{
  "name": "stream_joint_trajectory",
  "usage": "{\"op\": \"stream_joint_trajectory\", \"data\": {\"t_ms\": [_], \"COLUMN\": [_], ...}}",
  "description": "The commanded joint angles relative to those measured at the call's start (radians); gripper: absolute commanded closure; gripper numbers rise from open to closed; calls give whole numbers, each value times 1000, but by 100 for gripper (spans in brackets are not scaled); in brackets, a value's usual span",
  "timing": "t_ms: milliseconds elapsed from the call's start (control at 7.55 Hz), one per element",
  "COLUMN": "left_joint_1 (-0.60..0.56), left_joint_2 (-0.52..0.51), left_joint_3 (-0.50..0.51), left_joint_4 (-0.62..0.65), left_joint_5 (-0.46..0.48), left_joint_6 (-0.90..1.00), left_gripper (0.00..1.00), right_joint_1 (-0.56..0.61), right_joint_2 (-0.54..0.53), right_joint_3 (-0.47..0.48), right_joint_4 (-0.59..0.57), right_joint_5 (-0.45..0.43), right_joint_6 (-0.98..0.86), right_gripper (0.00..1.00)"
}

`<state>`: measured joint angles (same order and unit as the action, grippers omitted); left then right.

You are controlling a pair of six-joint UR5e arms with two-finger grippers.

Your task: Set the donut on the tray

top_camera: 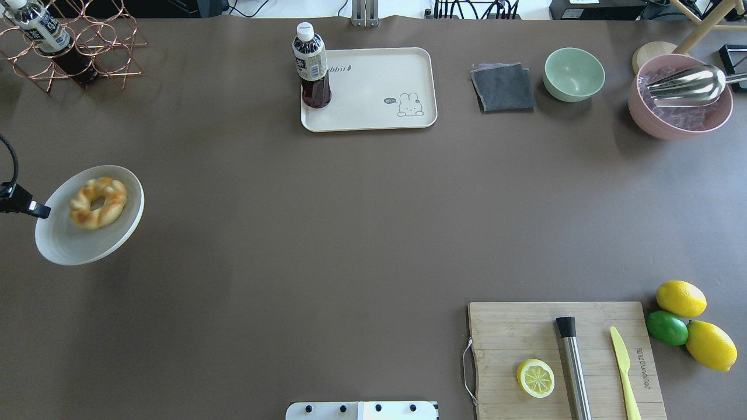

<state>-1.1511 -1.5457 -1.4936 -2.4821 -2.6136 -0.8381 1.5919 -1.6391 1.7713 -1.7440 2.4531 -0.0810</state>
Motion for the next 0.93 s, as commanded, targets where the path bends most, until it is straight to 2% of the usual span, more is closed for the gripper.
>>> {"op": "stream_joint_trajectory", "data": {"t_ms": [0,133,398,530,663,795], "left_joint_1": [7,37,175,220,270,324], "left_joint_2": [-179,-257,-348,-397,-430,-485], "left_joint_3": [-23,-48,-223,-300,-365,-390], "left_joint_4": [165,251,464,592,702,773], "left_joint_5": [41,90,238,318,396,446], "left_joint_6": [-33,-70,-217,-249,-263,-329], "left_gripper": [100,100,100,100,100,100], "right_joint_1": [-64,-105,-229,-280,-312,-340], "right_joint_2": [60,74,85,111,117,131], "right_joint_3": [43,46,40,37,42,46], "right_joint_4": [15,99,342,403,414,441], "right_joint_5": [52,76,72,60,61,25], "right_joint_6": [114,227,544,663,705,707], "right_gripper": [0,0,0,0,0,0]}}
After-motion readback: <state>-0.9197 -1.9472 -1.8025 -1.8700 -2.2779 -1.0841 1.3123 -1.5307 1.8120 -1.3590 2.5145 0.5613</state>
